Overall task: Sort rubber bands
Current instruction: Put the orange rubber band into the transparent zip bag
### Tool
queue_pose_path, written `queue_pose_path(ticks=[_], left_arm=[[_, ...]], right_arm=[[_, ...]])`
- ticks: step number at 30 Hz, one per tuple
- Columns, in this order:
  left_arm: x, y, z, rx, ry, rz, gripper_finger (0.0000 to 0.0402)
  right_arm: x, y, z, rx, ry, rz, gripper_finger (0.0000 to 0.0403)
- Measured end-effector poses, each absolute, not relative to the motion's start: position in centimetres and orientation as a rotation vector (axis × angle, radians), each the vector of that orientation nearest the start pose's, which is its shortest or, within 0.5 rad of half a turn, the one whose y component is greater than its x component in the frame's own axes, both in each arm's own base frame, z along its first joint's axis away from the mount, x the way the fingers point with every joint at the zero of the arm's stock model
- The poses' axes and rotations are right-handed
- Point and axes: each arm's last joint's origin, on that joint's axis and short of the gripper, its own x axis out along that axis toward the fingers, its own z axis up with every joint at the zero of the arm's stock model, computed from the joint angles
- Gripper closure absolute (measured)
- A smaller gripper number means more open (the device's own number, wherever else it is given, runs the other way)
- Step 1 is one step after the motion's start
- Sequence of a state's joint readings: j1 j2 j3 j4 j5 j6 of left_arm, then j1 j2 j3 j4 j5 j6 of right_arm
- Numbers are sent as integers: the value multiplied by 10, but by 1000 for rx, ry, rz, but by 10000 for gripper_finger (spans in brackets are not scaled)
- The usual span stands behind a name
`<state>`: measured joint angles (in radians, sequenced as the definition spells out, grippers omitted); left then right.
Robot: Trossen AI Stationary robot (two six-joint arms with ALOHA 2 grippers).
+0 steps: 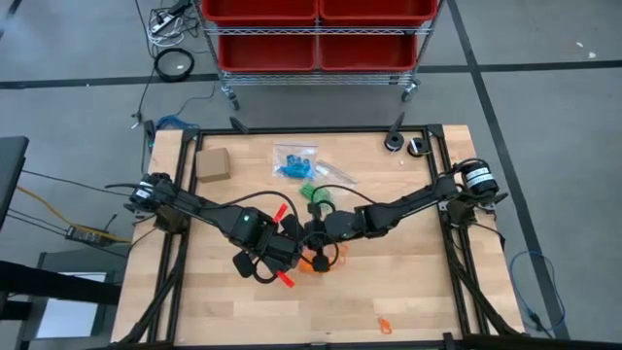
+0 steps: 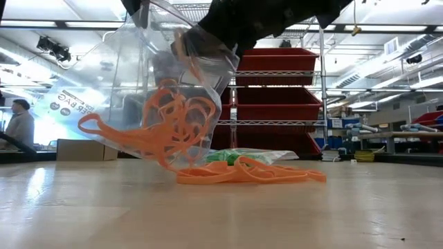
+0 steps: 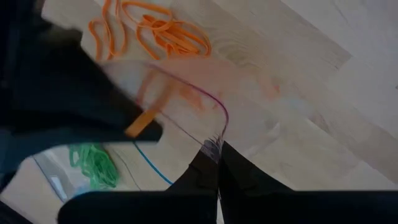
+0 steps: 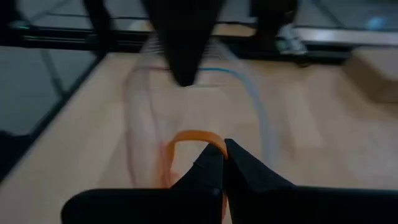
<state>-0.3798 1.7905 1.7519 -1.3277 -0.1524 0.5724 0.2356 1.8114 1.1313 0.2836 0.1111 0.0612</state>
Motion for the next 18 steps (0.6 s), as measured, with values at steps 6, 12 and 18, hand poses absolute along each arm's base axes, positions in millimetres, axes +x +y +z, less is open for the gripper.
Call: queue_pose_path(ticks=[6,12,18], left_arm=[[321,-123,317,842,1251,-573,400],[321,-123,317,838,1255,-570,400],[321,-123,317,838,1254,-570,400]], right_arm=[[385,93,219,13,427,148,345],[367,93,233,29,520,142,248],[337,100,263,6,561,123,213]])
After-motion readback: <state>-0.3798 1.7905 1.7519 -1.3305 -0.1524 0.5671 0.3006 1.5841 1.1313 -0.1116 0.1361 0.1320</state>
